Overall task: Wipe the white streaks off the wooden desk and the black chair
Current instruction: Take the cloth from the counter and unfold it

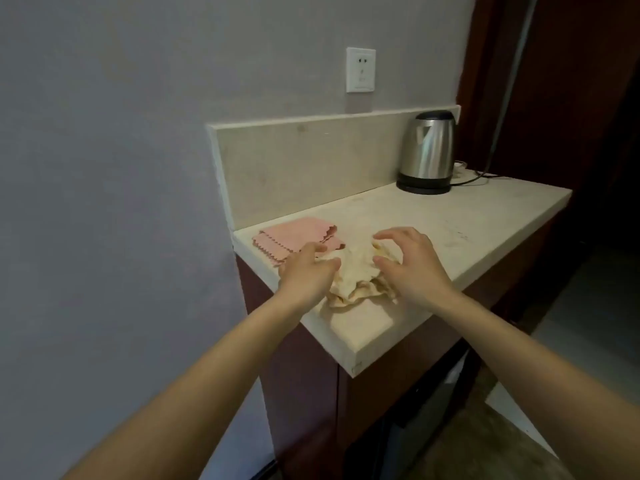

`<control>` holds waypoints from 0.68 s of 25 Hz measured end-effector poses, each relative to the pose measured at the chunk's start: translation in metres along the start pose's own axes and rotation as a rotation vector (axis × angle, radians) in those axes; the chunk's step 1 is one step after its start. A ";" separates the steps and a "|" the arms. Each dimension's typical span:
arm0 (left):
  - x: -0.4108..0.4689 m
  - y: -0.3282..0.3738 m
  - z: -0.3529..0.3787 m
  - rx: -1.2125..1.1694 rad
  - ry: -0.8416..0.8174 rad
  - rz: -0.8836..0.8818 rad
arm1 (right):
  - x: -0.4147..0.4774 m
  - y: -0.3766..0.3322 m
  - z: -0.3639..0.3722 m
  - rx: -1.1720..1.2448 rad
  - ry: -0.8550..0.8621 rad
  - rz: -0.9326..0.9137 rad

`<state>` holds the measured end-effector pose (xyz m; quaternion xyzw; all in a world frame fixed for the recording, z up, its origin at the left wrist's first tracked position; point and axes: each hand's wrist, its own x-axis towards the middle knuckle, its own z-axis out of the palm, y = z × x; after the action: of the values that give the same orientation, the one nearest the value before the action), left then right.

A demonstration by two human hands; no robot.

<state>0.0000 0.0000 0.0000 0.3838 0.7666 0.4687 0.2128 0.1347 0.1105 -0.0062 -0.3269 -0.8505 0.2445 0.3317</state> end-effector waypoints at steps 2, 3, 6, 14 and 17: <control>0.010 0.005 0.013 0.041 0.038 0.001 | 0.019 0.014 0.001 -0.239 -0.126 -0.021; 0.015 0.006 0.018 0.072 0.066 -0.012 | 0.028 0.022 0.004 -0.323 -0.206 -0.025; 0.025 0.008 0.026 0.166 0.148 -0.051 | 0.042 0.037 0.014 -0.346 -0.326 -0.043; 0.015 0.002 0.035 0.557 0.240 -0.057 | 0.034 0.019 0.011 0.188 -0.068 -0.129; 0.004 -0.003 0.032 0.436 0.283 0.048 | 0.022 0.000 0.005 0.318 -0.018 -0.182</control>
<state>0.0181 0.0199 -0.0178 0.3692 0.8624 0.3463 0.0046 0.1186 0.1255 -0.0006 -0.1897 -0.8301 0.3478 0.3924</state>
